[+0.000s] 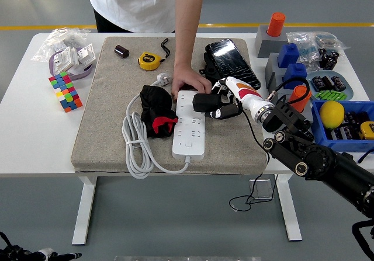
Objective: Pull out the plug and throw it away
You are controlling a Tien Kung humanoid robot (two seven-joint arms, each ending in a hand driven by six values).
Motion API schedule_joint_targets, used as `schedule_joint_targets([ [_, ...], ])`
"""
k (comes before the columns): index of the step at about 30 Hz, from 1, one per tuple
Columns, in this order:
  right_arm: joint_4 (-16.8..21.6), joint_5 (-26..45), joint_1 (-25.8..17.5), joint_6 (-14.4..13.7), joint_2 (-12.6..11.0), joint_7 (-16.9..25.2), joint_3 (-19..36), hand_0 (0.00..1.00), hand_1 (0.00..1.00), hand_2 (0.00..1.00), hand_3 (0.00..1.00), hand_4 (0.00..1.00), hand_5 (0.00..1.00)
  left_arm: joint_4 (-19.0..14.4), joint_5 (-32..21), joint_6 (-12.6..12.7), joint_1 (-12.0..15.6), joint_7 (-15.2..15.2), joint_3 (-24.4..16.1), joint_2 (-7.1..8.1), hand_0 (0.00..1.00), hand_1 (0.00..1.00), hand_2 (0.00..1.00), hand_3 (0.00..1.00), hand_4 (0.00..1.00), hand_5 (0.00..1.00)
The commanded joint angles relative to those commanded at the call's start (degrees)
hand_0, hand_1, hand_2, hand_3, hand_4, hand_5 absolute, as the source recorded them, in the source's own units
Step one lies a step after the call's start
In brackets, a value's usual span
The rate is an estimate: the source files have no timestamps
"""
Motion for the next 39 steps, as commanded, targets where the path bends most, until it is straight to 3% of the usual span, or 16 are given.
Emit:
schedule_joint_targets([
  [12,2.52,-4.62,-3.57,3.28,-2.83,-0.10,5.66,0.023,0.119,0.197,0.303,0.981,0.161,0.08,-1.27,0.25,0.15,-0.52,0.80,-0.10,0.537,0.674,0.699,0.667,0.834,0.642],
  [13,2.84,-5.00,-3.78,3.54,-2.96,0.06,6.04,0.118,0.218,0.289,0.474,0.998,0.214,0.09,-1.25,0.25,0.14,-0.52,0.80,-0.11,0.536,0.674,0.698,0.666,0.833,0.641],
  [18,3.28,-6.15,-4.27,4.25,-3.12,0.49,7.31,0.118,0.218,0.289,0.474,0.998,0.214,0.09,-1.12,0.28,0.04,-0.51,0.80,-0.16,0.536,0.674,0.698,0.666,0.833,0.641],
  [19,3.32,-6.22,-4.31,4.41,-3.14,0.51,7.41,0.253,0.451,0.462,0.554,0.998,0.337,0.09,-1.13,0.28,0.03,-0.50,0.80,-0.16,0.539,0.675,0.699,0.666,0.833,0.641],
  [24,3.67,-6.53,-4.47,6.24,-3.30,-0.18,7.92,0.253,0.451,0.462,0.554,0.998,0.337,0.11,-1.29,0.31,0.07,-0.57,0.80,-0.16,0.539,0.675,0.699,0.666,0.833,0.641],
  [25,3.68,-6.59,-4.50,6.50,-3.28,-0.22,8.05,0.567,0.598,0.591,0.706,0.998,0.431,0.11,-1.33,0.32,0.08,-0.57,0.80,-0.17,0.538,0.674,0.699,0.665,0.832,0.640],
  [30,4.45,-6.56,-4.68,7.92,-3.30,-0.50,8.87,0.567,0.598,0.591,0.706,0.998,0.431,0.11,-1.37,0.32,0.11,-0.58,0.80,-0.17,0.538,0.674,0.699,0.665,0.832,0.640],
  [31,4.85,-6.72,-4.73,8.21,-3.32,-0.72,9.16,0.735,0.725,0.712,0.764,0.998,0.500,0.11,-1.39,0.31,0.12,-0.58,0.80,-0.17,0.538,0.674,0.699,0.665,0.831,0.639],
  [39,9.59,-8.04,-5.67,10.16,-3.77,-1.69,11.73,0.774,0.747,0.733,0.779,0.998,0.523,0.12,-1.38,0.30,0.17,-0.60,0.80,-0.19,0.537,0.674,0.698,0.664,0.829,0.636],
])
